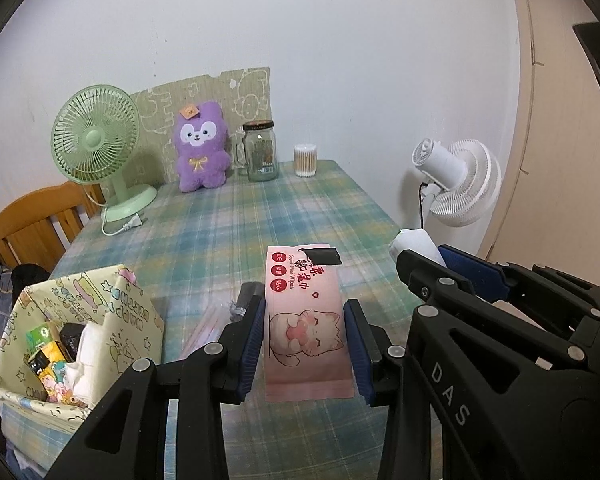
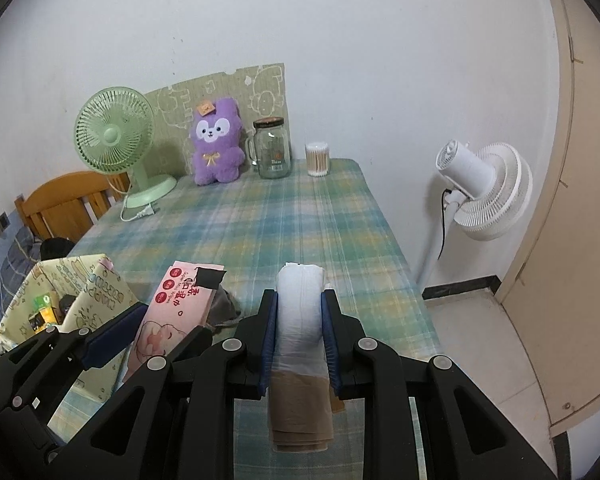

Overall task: Organize soft objects
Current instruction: 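Carry the pink tissue pack and rolled cloth with both tools over the storage box, then open both tools to drop the tissue pack and rolled cloth into the box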

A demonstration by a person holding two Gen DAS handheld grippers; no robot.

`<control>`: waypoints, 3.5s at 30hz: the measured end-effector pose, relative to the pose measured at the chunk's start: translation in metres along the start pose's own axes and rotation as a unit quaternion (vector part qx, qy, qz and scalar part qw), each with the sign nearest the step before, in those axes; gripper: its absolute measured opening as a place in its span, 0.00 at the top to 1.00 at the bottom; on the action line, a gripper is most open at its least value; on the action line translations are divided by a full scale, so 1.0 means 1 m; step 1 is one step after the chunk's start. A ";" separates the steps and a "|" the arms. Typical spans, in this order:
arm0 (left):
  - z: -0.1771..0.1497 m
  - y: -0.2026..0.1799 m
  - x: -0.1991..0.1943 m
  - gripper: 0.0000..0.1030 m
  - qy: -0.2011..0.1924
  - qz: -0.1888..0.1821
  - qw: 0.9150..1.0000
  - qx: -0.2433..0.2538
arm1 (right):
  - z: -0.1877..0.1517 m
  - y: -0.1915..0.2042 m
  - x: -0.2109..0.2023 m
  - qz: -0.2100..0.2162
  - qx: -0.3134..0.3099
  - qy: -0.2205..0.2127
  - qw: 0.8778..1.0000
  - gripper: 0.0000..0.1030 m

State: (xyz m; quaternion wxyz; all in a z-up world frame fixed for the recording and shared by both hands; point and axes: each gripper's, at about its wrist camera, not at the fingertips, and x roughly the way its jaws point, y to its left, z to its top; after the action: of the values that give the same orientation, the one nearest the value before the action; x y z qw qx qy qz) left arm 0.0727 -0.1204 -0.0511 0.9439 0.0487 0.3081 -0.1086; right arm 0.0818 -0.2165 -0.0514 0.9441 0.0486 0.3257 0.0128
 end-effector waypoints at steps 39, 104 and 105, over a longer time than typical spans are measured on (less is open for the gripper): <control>0.019 0.067 -0.048 0.61 -0.041 0.021 0.999 -0.024 | 0.035 0.077 -0.036 0.024 -0.030 -0.036 0.999 0.76; -0.034 0.247 -0.018 0.29 0.034 0.089 0.992 -0.089 | 0.006 0.260 0.059 0.137 -0.082 0.047 0.986 0.74; -0.035 0.248 -0.018 0.28 0.035 0.091 0.991 -0.090 | 0.005 0.262 0.061 0.138 -0.083 0.049 0.986 0.72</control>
State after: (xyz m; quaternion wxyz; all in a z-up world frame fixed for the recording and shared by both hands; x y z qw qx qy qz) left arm 0.0973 0.1296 -0.0624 0.9389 -0.0049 0.3440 0.0073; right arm 0.1351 0.0472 -0.0583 0.9168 0.0135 0.3598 0.1726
